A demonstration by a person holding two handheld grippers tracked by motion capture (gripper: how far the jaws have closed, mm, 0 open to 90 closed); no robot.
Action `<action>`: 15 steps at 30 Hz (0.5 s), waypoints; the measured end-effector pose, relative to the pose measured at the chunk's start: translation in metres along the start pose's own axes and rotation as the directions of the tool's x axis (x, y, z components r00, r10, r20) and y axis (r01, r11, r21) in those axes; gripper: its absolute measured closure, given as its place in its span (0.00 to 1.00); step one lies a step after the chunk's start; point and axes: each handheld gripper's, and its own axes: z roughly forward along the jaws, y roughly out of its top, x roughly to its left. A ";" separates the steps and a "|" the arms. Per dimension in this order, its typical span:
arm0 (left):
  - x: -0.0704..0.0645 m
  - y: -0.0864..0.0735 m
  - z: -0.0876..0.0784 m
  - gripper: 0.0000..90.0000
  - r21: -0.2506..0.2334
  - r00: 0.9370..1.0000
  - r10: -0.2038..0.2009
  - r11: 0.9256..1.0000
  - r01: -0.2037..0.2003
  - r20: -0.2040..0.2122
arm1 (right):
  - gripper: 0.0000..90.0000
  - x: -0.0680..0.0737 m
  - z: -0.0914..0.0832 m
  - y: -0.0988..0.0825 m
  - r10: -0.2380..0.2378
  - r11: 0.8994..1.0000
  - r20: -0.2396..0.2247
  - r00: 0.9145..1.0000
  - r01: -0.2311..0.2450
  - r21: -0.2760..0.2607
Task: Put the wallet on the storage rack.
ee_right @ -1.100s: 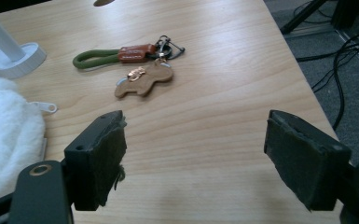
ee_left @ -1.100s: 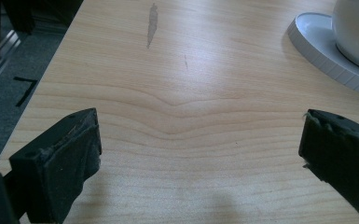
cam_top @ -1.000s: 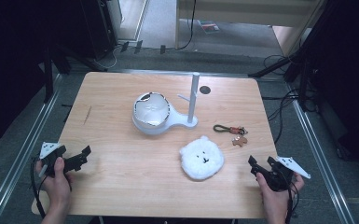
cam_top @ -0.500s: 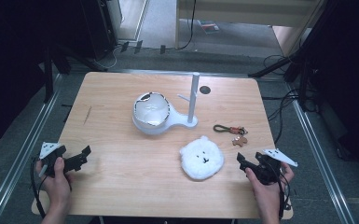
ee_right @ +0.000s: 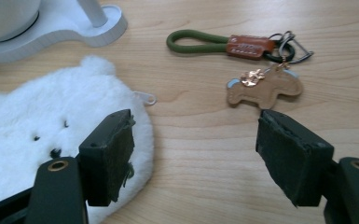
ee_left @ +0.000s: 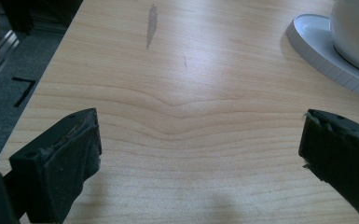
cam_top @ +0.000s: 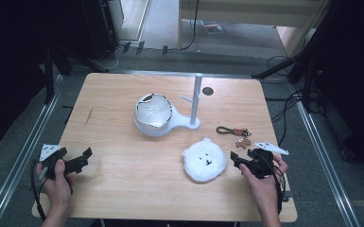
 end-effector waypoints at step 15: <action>0.001 -0.001 -0.001 0.00 -0.001 1.000 0.001 1.000 -0.001 0.009 | 0.37 0.013 0.021 0.012 -0.052 0.987 -0.146 0.988 0.074 0.145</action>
